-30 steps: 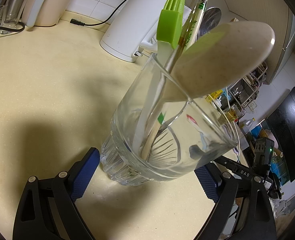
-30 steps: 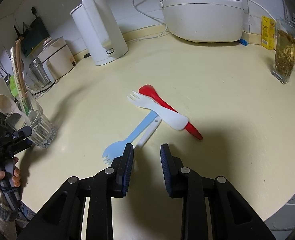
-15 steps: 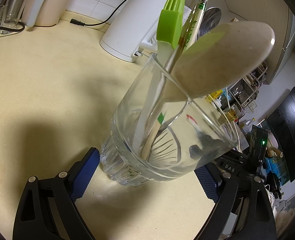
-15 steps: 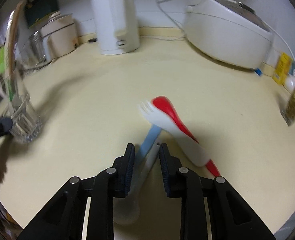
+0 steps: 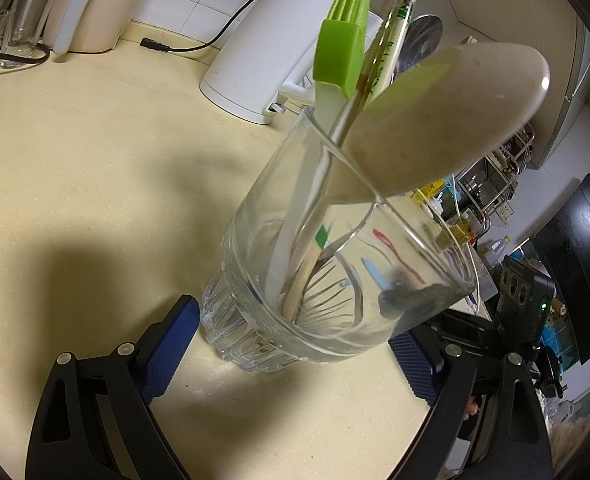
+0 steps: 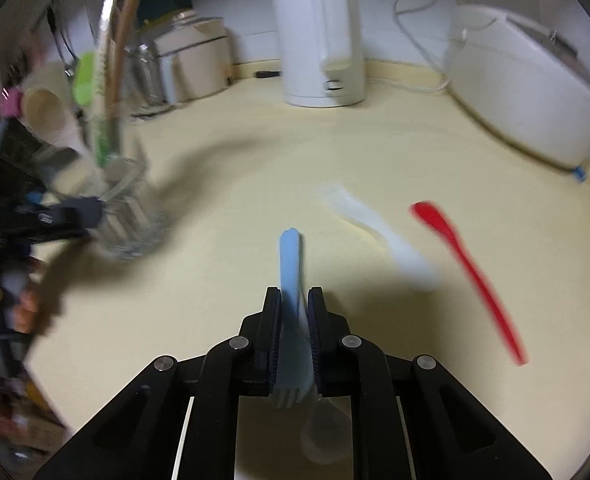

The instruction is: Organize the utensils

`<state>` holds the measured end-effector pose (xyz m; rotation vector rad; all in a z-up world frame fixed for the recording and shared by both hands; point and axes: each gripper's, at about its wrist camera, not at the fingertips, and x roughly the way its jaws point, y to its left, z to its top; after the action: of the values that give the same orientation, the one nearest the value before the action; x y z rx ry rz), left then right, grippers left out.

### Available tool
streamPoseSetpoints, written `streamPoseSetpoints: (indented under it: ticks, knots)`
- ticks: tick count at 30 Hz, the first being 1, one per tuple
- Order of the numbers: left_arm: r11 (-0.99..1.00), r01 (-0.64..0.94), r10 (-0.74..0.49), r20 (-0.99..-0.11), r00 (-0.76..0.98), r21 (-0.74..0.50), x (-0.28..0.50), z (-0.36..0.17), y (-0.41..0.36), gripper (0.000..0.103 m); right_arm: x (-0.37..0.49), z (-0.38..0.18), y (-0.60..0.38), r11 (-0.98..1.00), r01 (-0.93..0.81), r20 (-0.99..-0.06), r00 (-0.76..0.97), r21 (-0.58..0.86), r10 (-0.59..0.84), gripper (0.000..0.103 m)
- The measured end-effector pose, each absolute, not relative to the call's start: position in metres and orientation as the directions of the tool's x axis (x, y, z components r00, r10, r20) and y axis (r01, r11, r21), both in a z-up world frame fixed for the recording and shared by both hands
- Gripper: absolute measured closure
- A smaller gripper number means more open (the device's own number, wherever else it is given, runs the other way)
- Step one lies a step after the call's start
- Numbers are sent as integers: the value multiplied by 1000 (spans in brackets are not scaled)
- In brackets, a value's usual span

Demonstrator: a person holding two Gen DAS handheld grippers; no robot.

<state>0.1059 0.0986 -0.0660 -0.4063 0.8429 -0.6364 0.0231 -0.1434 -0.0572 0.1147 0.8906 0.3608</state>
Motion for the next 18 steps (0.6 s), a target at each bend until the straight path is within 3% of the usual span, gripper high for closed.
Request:
streamPoseSetpoints:
  ticks: [3, 8, 18]
  knots:
    - [744, 355, -663, -558, 499, -566, 106, -66, 99, 9, 19, -57, -155, 924, -211, -719, 582, 318, 380, 89]
    - [744, 355, -663, -558, 499, -566, 106, -66, 99, 9, 12, -54, -176, 938, -133, -710, 622, 320, 330, 89]
    - [744, 355, -663, -558, 499, -566, 106, -66, 99, 9, -8, -47, -167, 965, -150, -724, 638, 217, 262, 89]
